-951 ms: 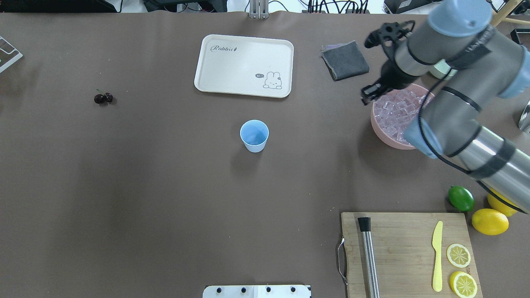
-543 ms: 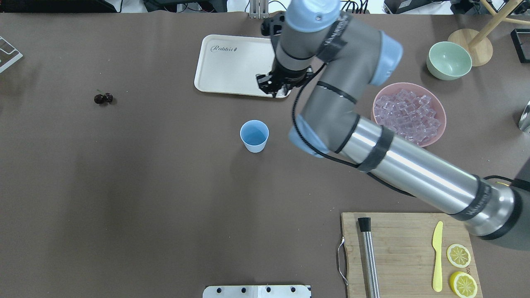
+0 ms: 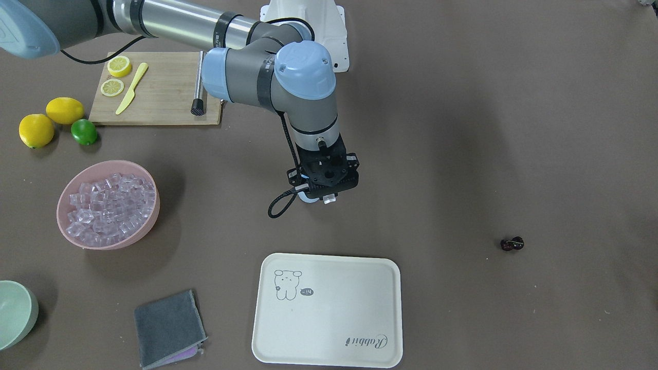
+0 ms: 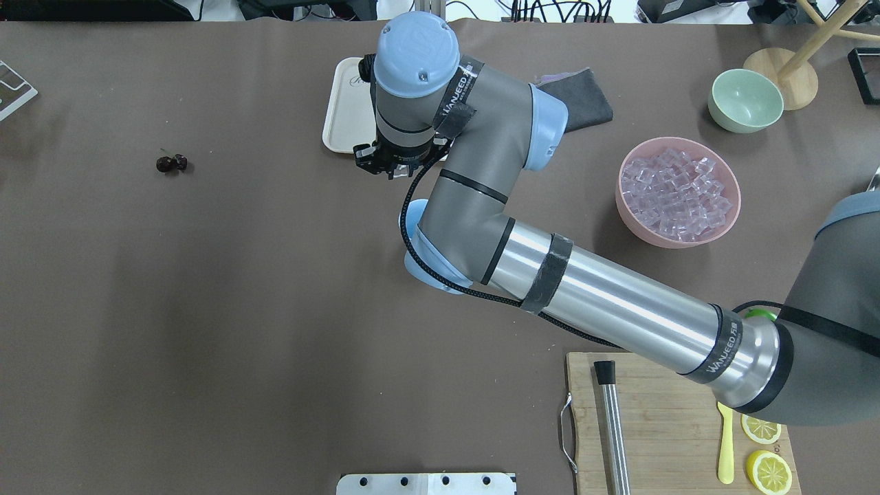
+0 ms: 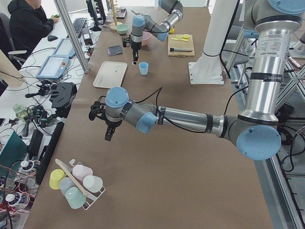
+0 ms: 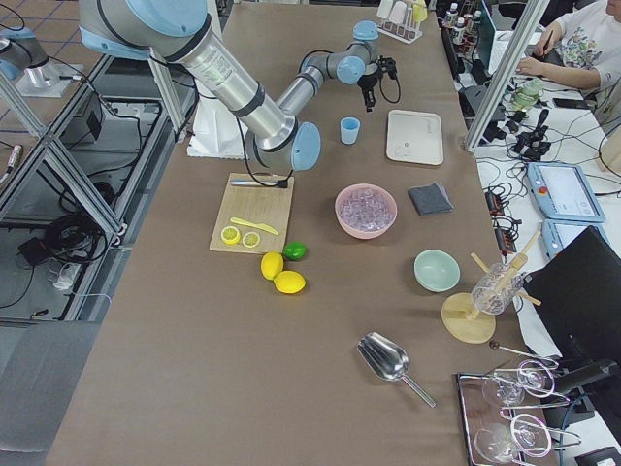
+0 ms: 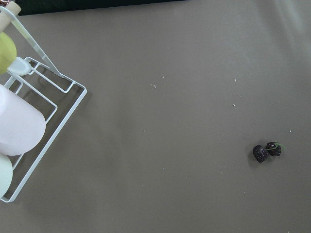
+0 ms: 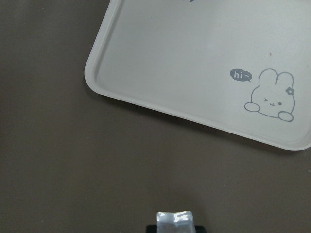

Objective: Put ice and cherries in cup
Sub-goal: 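Carry the ice cube with the right gripper to the blue cup and drop it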

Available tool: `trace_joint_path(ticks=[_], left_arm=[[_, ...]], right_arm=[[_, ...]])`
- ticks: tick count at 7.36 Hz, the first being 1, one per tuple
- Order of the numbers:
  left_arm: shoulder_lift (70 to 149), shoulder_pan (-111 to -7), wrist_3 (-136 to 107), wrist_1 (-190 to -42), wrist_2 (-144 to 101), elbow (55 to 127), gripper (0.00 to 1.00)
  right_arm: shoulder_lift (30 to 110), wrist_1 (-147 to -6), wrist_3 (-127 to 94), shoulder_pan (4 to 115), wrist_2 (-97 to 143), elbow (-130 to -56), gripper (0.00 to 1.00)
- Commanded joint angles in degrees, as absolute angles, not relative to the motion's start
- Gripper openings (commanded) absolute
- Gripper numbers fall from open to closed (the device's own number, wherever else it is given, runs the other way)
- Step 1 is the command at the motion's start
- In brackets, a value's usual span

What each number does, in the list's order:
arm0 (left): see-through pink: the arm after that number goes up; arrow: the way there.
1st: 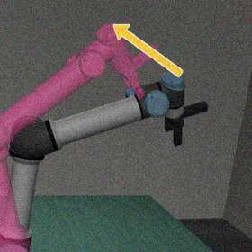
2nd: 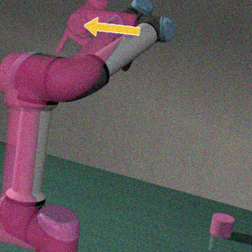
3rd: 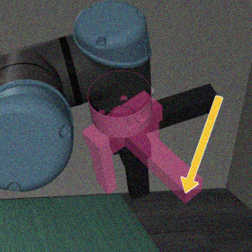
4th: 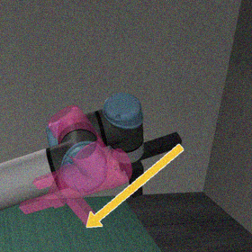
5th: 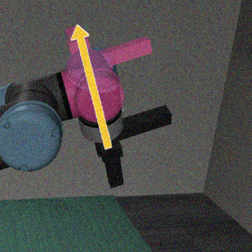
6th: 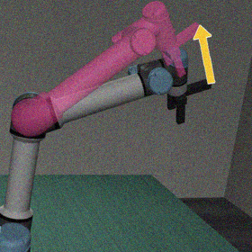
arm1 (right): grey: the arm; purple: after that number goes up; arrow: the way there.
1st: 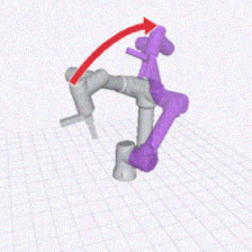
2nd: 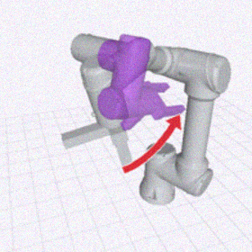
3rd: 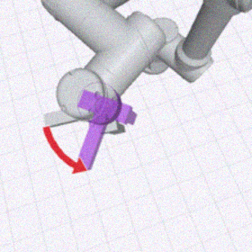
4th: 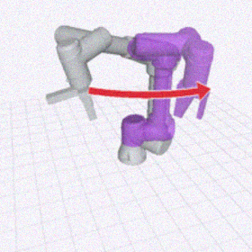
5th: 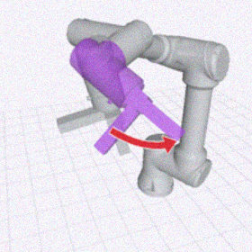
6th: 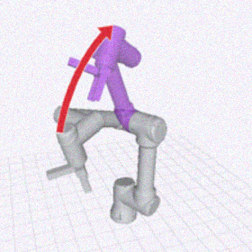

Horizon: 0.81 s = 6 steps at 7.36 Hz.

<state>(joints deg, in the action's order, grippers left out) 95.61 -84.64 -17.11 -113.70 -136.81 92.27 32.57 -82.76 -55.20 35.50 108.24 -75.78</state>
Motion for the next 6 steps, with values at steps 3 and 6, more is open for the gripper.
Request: trace_joint_path(ticks=[3, 6], left_arm=[[95.4, -84.7, -17.2, -113.8, -137.0, 92.6, 0.98], [95.5, -84.7, -17.1, -113.8, -137.1, 92.2, 0.98]], right_arm=[[40.7, -83.0, -54.9, 33.6, 107.9, -85.8, 0.0], [40.7, -83.0, -55.0, 32.7, 107.4, -85.7, 0.14]])
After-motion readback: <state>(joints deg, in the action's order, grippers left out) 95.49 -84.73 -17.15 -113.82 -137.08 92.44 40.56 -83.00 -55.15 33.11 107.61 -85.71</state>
